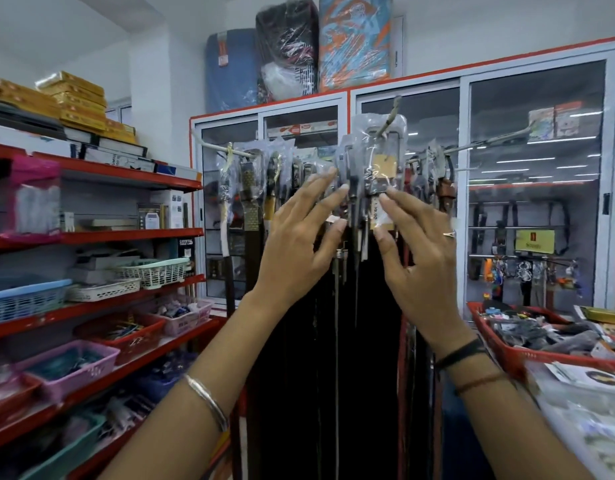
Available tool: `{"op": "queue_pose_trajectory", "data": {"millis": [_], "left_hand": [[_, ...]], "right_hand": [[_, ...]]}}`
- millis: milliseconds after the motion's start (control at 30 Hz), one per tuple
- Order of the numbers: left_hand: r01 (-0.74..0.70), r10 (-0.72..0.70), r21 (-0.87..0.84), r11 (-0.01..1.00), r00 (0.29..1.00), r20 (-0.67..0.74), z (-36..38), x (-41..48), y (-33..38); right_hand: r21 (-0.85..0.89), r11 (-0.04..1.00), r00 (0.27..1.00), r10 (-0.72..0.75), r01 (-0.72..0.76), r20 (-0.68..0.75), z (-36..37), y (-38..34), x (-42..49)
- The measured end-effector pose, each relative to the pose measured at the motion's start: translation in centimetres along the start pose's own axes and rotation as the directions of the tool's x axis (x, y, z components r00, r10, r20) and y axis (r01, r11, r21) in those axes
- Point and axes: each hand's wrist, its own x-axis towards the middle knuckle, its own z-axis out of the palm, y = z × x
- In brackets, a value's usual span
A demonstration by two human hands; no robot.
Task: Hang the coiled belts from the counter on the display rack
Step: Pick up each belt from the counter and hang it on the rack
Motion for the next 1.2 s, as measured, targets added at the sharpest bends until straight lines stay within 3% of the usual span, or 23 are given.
{"op": "queue_pose_trajectory", "data": {"millis": [133, 333, 500, 667, 900, 1067, 1200], "left_hand": [[0.053, -0.06, -0.065, 0.997, 0.991, -0.123, -2.1, -3.2, -2.9], [0.164, -0.194, -0.135, 0.977, 0.947, -0.256, -5.1, -4.4, -8.5], [0.191, -0.206, -0.133, 0.973, 0.972, -0.114, -5.6, -3.0, -12.3], [0.143, -0.144, -0.138, 0.98, 0.99, 0.004, -4.7, -2.3, -14.6], [0.115, -0.112, -0.215, 0.97, 0.993, 0.026, -2.7, -1.8, -14.8], [0.102, -0.097, -0.108, 0.989, 0.994, 0.051, -1.7, -1.8, -15.8], [0.106, -0.103, -0.048, 0.993, 0.992, 0.075, -1.8, -2.0, -16.1]], "right_hand": [[0.037, 0.999, 1.0, -0.011, 0.01, 0.008, 2.0, -4.4, -2.3], [-0.008, 0.999, 0.981, -0.038, 0.04, 0.191, 8.2, -8.5, -5.2], [-0.166, 0.976, 0.934, -0.075, 0.14, 0.35, 13.1, -9.3, -6.1], [-0.212, 0.969, 0.922, -0.04, 0.13, 0.385, 15.5, -7.8, -6.9], [-0.188, 0.978, 0.923, -0.011, 0.09, 0.385, 16.7, -5.9, -7.4], [-0.327, 0.94, 0.914, 0.045, 0.098, 0.403, 17.4, -4.8, -7.8], [-0.338, 0.937, 0.906, 0.065, 0.089, 0.418, 17.5, -4.7, -7.8]]}}
